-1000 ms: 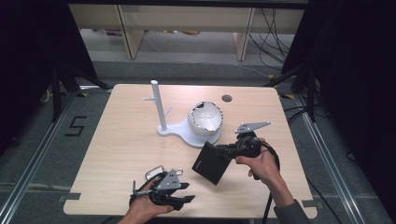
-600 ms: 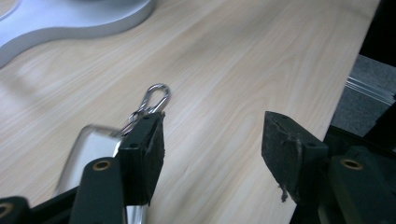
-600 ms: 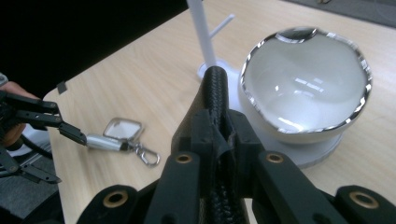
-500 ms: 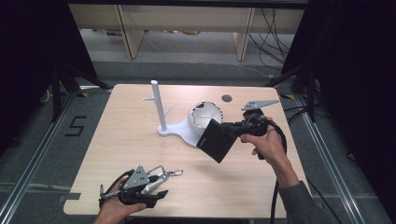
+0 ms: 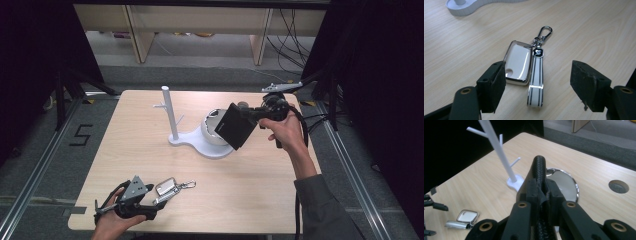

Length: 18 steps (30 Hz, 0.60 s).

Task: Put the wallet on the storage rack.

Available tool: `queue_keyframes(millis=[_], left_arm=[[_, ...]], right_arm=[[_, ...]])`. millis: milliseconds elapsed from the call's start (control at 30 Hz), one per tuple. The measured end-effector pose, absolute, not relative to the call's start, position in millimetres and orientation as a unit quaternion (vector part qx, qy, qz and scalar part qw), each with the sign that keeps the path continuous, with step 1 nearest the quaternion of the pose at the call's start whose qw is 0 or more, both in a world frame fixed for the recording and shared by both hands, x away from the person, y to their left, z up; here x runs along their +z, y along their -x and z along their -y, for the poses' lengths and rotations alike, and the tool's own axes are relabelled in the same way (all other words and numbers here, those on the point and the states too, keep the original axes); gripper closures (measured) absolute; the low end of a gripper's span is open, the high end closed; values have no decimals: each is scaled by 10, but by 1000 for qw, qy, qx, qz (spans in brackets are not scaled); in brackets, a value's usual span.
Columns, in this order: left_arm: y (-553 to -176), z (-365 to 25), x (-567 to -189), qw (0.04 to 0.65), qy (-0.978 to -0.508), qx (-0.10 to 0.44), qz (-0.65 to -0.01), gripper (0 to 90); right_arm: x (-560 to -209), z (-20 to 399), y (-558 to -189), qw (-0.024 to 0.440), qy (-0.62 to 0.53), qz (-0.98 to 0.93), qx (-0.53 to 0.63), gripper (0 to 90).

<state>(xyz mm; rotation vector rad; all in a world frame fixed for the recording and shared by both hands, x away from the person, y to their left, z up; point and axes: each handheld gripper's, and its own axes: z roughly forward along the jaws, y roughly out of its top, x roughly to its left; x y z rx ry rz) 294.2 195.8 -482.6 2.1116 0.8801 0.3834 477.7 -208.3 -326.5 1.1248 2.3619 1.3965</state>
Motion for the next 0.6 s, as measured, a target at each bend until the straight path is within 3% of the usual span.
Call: queue_keyframes(millis=[600], left_arm=[[-2959,-2020,-4844,394,-834,148,-357,266]], right_arm=[[-3311,2002,-5258,115,-446,-779,425,833]])
